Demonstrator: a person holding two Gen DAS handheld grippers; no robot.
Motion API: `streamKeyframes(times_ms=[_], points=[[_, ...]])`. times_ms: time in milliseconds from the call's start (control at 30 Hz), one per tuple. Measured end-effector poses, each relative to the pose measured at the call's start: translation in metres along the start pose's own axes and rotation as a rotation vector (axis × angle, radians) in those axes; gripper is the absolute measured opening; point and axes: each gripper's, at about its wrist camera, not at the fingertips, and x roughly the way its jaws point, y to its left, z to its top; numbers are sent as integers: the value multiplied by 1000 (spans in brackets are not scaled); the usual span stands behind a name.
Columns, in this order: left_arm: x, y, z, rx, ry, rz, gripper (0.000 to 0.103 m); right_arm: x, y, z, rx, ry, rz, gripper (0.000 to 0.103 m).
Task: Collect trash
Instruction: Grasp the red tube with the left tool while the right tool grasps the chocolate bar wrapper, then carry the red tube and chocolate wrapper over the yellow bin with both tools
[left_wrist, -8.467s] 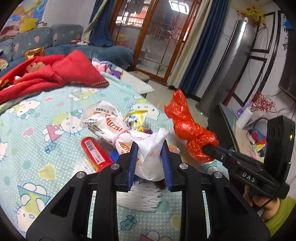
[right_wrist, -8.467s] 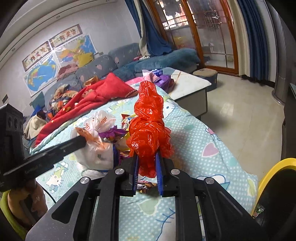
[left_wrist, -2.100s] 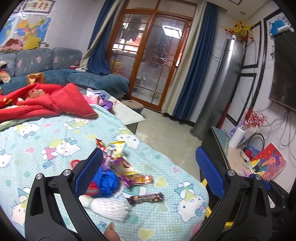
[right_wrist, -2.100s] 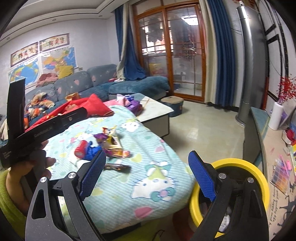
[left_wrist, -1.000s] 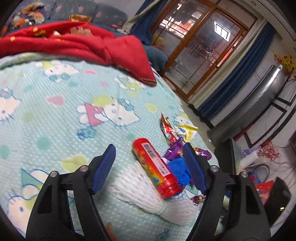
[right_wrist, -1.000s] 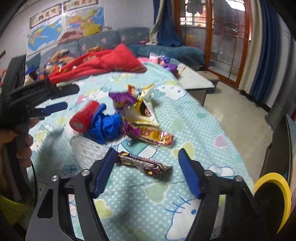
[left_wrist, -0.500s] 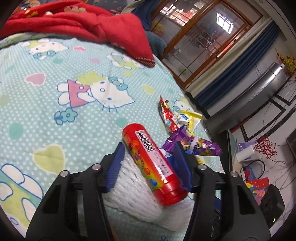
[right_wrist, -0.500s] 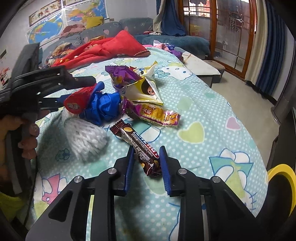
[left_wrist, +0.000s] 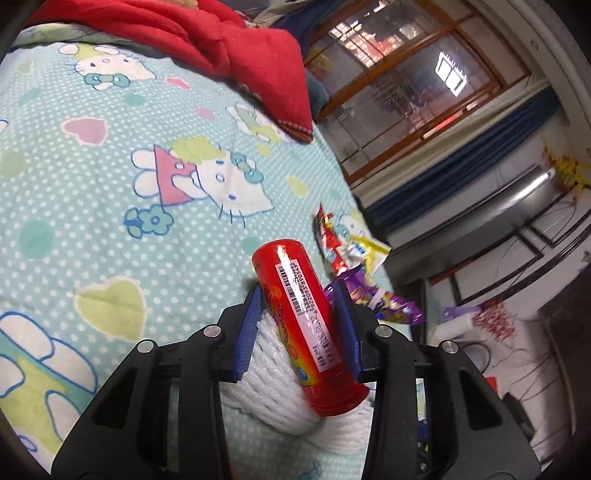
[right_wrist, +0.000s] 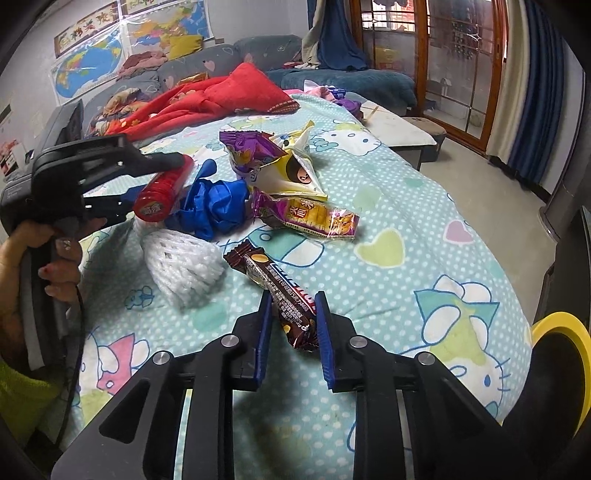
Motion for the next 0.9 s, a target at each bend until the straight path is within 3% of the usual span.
streamKeyframes(times_ms=[467,900], points=[[-39,-17,9,27,-59,-69,27,-17,1,4,20,-28,15,21],[-56,-78,-4,170,-94,-124,27,-58,-18,8,78,-109,-2,20]])
